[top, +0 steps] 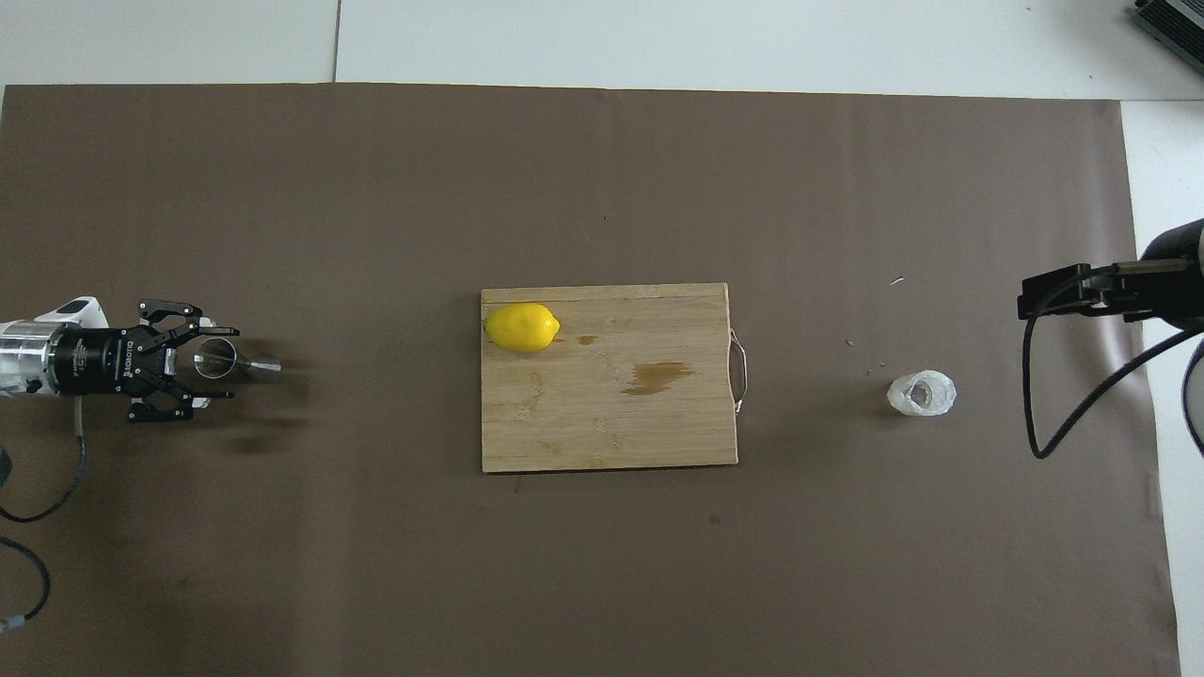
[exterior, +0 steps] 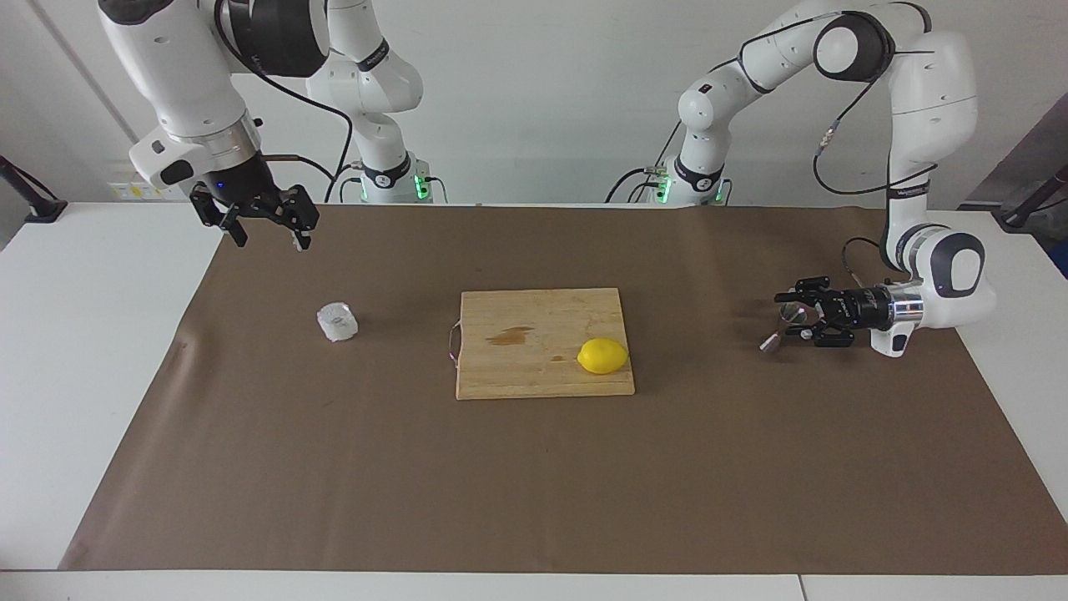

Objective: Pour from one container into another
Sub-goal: 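Reach the left gripper to the metal jigger and grasp it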

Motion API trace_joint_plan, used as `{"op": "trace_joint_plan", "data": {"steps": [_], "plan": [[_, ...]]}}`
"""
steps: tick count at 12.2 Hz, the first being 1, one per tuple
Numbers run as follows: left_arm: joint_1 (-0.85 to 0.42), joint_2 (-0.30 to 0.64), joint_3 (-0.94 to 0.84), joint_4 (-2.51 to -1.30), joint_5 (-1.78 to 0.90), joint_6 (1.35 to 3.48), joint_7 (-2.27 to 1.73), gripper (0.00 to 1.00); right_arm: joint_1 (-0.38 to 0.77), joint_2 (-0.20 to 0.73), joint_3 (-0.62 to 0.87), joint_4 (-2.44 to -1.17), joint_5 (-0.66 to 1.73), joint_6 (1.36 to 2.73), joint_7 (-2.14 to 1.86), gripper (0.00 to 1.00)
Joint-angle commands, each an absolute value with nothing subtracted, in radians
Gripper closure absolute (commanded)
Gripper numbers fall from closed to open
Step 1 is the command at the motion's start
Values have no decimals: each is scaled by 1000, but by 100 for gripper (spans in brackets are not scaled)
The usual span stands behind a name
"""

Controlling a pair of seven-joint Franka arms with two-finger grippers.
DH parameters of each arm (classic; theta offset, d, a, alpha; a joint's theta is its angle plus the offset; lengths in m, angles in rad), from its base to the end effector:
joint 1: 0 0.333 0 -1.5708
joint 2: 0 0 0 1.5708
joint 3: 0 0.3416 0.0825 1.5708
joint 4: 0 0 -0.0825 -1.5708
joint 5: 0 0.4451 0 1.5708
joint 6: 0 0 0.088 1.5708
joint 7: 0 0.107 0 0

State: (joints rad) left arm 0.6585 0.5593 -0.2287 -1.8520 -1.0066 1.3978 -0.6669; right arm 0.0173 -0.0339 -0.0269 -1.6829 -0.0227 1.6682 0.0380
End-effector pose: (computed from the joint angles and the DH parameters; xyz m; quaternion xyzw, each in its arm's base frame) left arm 0.5958 0.1691 0.2286 0.5550 0.5056 -0.4779 0.4560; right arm 0.6111 -0.0083 0.6194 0.9996 -0.0228 0.0097 0.0107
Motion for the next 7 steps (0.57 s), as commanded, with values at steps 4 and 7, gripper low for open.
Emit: {"op": "trace_joint_plan", "data": {"steps": [4, 7], "plan": [[672, 552, -239, -1871, -1022, 1413, -670, 25, 8, -44, -21, -1683, -9, 1655, 52, 0], [670, 552, -239, -1871, -1022, 1414, -681, 47, 8, -44, -21, -1683, -9, 1655, 52, 0]]}}
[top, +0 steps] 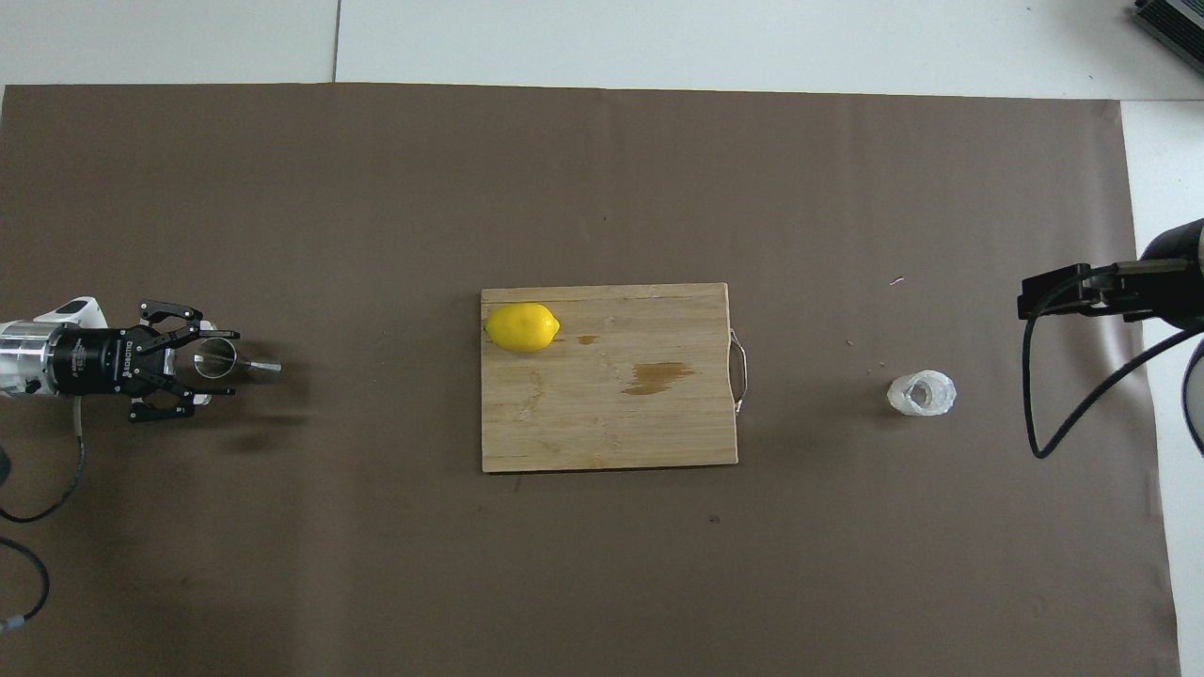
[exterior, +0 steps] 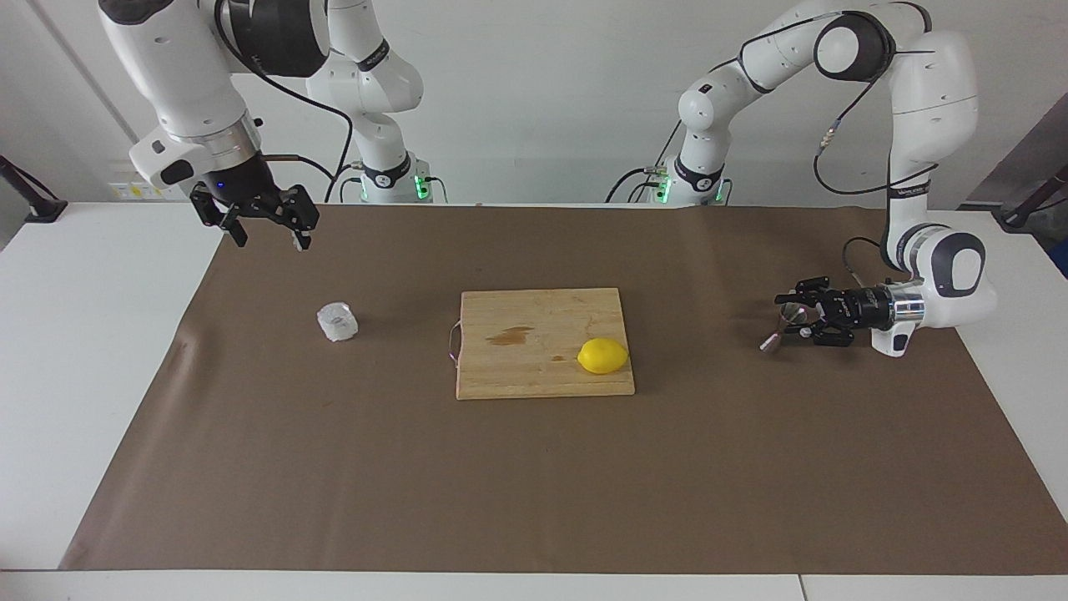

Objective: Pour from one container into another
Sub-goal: 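Lift the metal jigger with the left gripper and carry it over the board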

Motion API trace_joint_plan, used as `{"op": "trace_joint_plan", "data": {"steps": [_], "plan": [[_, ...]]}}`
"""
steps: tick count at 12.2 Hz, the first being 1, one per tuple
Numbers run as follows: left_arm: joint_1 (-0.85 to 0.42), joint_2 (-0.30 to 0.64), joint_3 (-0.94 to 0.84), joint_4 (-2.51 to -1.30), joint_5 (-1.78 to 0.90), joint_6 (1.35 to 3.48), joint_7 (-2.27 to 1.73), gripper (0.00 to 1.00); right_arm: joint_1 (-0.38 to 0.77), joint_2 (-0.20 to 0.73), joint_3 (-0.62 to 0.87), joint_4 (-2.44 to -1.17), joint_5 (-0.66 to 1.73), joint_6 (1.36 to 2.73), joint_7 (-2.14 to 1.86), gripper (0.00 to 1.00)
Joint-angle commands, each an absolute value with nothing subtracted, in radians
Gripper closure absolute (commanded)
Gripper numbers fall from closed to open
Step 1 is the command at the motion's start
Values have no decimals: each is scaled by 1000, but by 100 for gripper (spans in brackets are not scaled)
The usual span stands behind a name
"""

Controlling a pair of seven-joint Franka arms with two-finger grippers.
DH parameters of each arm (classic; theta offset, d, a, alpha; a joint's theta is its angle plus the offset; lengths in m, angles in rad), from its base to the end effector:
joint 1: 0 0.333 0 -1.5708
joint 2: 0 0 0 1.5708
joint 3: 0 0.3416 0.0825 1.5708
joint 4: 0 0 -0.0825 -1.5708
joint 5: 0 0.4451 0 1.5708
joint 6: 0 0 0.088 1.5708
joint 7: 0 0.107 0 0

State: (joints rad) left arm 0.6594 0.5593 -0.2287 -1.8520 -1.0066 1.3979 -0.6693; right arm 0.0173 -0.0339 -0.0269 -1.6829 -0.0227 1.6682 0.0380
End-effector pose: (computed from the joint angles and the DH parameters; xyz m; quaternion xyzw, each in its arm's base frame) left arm 0.5957 0.1696 0.2286 0.5542 0.5066 -0.4782 0.4556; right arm 0.6111 -0.0083 0.6194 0.9996 -0.0228 0.0097 0.0107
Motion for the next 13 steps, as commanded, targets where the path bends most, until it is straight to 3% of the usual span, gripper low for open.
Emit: {"op": "trace_joint_plan", "data": {"steps": [1, 2, 4, 6, 9, 13], "plan": [[669, 552, -239, -1871, -1022, 1416, -698, 56, 8, -44, -21, -1683, -9, 1655, 52, 0], [669, 552, -239, -1871, -1022, 1417, -712, 66, 8, -44, -21, -1683, -9, 1655, 52, 0], [667, 552, -239, -1871, -1023, 1419, -716, 74, 8, -44, -21, -1683, -9, 1655, 52, 0], [663, 548, -241, -1865, -1023, 1417, -729, 97, 8, -44, -21, -1683, -9, 1655, 52, 0], [654, 500, -287, -1867, -1072, 1420, -773, 100, 8, -44, -21, -1683, -9, 1655, 52, 0], [465, 417, -287, -1884, -1222, 1512, -844, 100, 8, -44, -21, -1683, -9, 1655, 52, 0]]}}
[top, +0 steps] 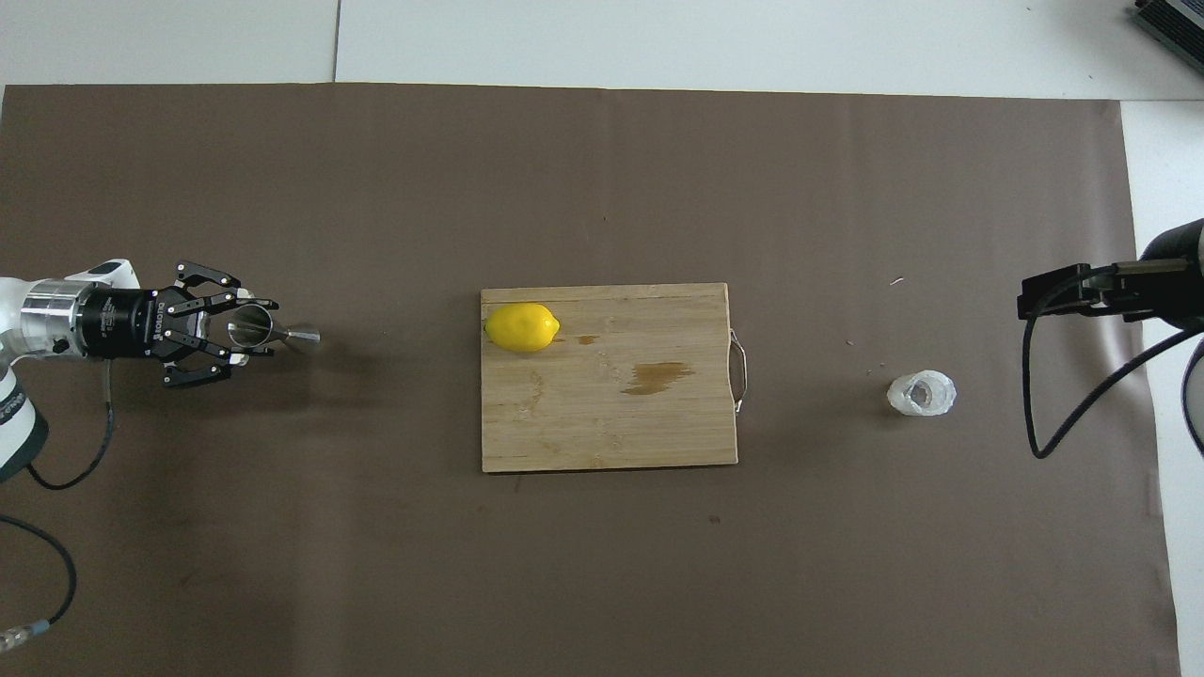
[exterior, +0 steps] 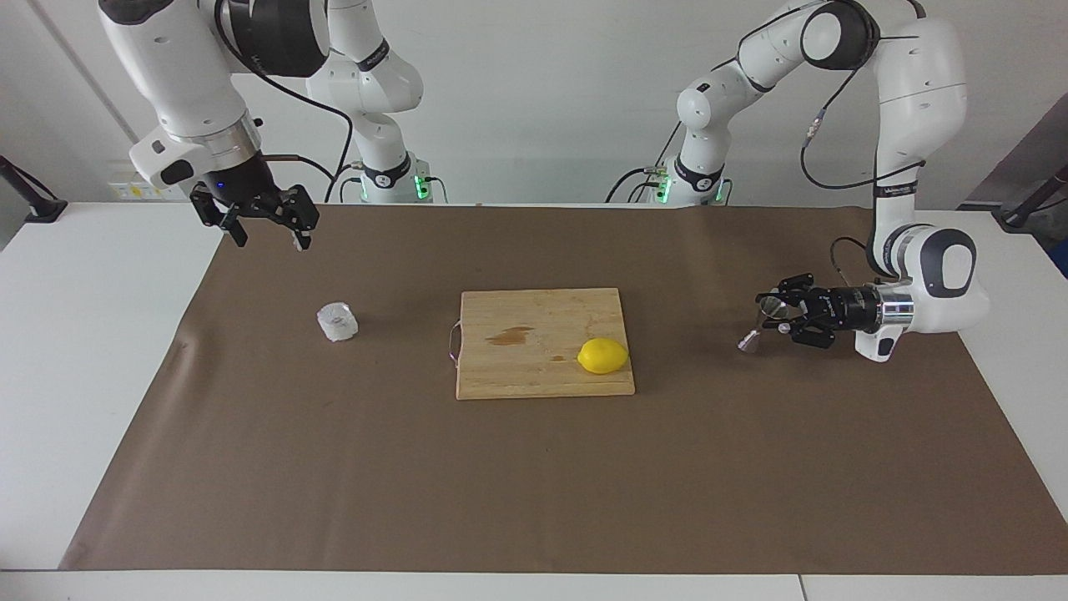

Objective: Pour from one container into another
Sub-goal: 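Lift the metal jigger with the left gripper and carry it over the board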

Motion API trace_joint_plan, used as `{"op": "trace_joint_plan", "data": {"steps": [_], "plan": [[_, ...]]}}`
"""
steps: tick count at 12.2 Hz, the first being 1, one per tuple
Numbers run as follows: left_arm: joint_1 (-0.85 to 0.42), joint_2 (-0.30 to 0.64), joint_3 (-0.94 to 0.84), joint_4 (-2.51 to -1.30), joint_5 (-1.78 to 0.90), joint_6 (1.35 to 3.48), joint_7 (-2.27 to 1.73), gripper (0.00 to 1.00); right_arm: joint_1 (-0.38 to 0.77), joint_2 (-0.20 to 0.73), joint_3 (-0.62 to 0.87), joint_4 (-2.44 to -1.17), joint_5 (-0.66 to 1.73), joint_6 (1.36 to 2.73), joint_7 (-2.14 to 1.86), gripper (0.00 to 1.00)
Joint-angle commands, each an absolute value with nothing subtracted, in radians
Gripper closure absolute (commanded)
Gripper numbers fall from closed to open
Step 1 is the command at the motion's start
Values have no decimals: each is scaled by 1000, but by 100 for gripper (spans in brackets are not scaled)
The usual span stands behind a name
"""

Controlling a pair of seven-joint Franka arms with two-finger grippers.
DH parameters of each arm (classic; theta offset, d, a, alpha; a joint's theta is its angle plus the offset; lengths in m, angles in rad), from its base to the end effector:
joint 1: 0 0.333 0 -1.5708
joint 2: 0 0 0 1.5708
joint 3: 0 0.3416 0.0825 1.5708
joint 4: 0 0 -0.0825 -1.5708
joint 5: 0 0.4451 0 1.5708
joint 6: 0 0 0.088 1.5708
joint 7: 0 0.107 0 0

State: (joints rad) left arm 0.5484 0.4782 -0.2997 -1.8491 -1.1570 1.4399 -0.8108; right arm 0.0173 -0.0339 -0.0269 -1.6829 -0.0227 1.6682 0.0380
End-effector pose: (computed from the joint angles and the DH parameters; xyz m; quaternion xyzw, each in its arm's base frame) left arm 0.6395 0.0658 0.2949 0.5451 0.4937 -0.5000 0.4572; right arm 0.6111 -0.0083 0.6194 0.9996 -0.0228 0.0097 0.0107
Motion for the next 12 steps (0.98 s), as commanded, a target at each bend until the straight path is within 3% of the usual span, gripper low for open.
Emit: {"op": "trace_joint_plan", "data": {"steps": [1, 12], "plan": [[413, 399, -284, -1897, -1282, 1546, -848, 100, 8, -44, -21, -1683, -9, 1655, 52, 0], [0, 331, -281, -1968, -1718, 1954, -899, 100, 8, -44, -21, -1683, -9, 1655, 52, 0]]}}
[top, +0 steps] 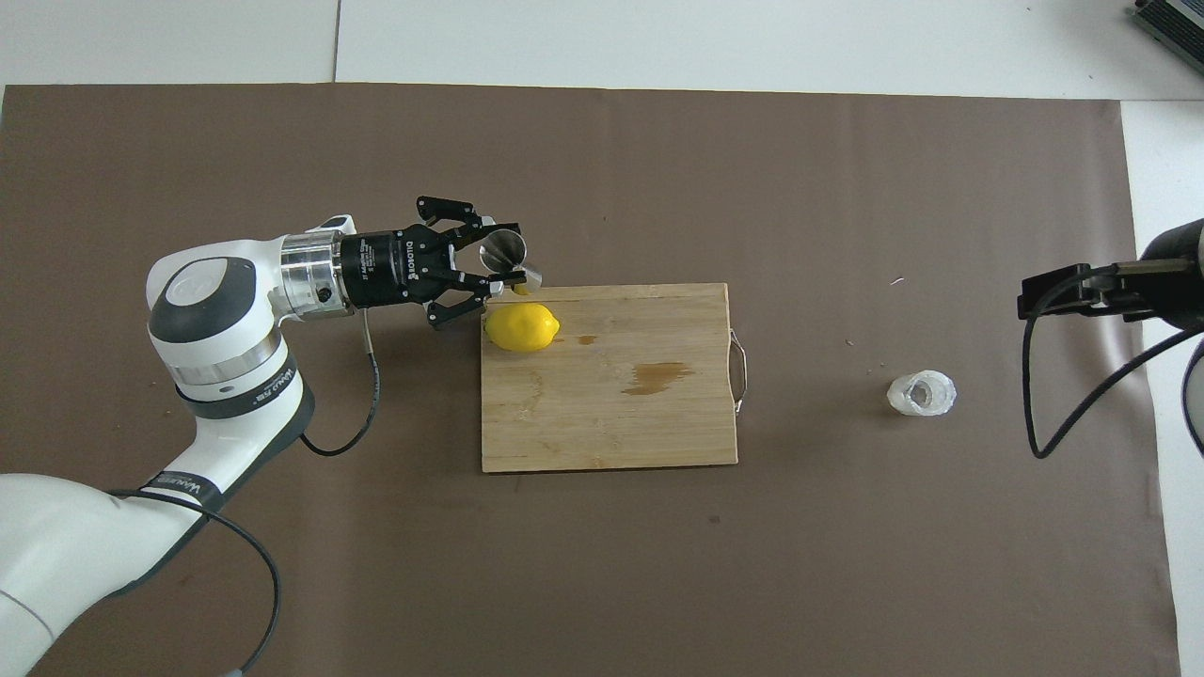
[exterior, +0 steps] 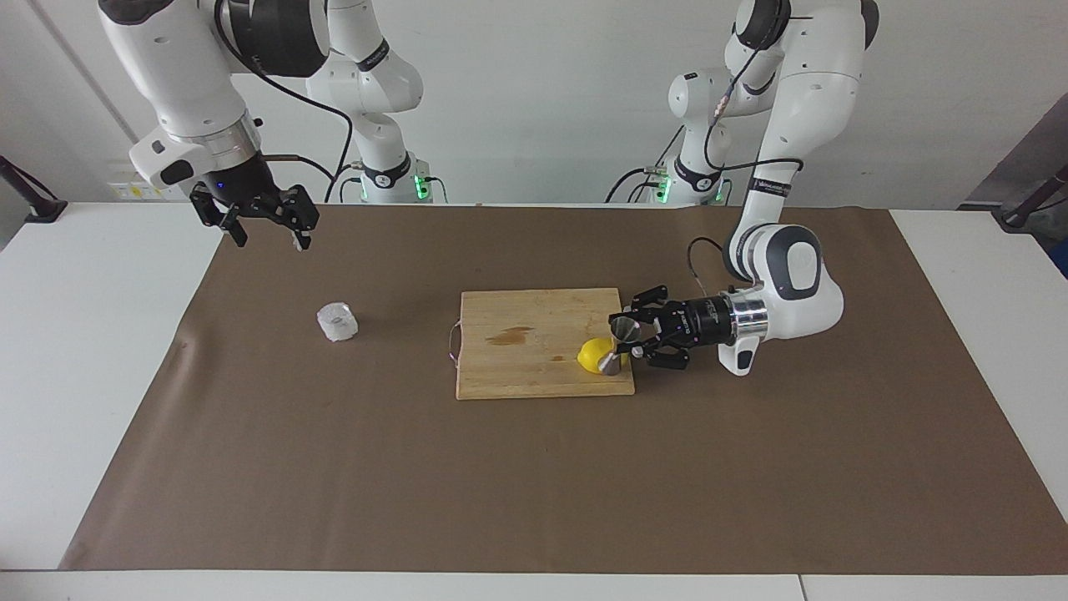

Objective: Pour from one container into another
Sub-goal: 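Lift the metal jigger with the left gripper and carry it over the board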

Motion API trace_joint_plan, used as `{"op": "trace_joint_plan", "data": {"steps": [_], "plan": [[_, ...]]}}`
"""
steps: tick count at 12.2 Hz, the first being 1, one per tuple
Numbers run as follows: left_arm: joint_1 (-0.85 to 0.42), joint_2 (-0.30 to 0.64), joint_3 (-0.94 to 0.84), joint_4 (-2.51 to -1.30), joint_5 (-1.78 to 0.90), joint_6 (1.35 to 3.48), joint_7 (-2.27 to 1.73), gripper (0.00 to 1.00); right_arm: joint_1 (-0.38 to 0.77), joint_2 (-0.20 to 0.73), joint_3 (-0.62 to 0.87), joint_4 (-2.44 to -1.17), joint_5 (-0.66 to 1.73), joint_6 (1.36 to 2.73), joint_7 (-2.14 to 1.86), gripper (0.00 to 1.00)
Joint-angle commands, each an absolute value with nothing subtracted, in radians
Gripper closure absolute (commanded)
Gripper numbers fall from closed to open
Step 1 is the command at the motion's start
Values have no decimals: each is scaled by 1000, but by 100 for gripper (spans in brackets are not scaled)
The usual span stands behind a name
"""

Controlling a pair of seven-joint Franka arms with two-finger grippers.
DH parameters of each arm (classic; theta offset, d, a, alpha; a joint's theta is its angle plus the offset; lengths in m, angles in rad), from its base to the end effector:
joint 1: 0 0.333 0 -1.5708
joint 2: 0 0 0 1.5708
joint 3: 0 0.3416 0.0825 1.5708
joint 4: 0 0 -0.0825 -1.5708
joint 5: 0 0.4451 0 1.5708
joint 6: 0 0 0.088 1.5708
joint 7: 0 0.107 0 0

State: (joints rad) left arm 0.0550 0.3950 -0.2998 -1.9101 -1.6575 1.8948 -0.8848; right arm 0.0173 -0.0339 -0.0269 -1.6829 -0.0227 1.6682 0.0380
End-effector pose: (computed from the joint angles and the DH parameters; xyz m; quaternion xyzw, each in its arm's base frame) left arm 0.6517 -0.2242 0.3249 0.4747 0.5426 -0.4857 0.4943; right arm 0.6111 -0.0083 0.6194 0.9996 -0.0228 0.0097 0.0107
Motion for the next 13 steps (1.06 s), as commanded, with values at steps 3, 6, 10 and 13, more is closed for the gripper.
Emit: {"op": "trace_joint_plan", "data": {"steps": [3, 6, 10, 13], "plan": [[-96, 266, -281, -2020, -1787, 2087, -896, 100, 8, -44, -21, -1683, -8, 1655, 52, 0], [-185, 215, -281, -2089, -1897, 2154, -882, 100, 8, -44, -21, -1683, -9, 1655, 52, 0], [-267, 183, -281, -2169, -2086, 2197, -761, 100, 8, -44, -21, -1683, -9, 1655, 52, 0], [-291, 183, -279, -2220, -2155, 2200, -637, 100, 8, -44, -21, -1683, -9, 1655, 52, 0]]}}
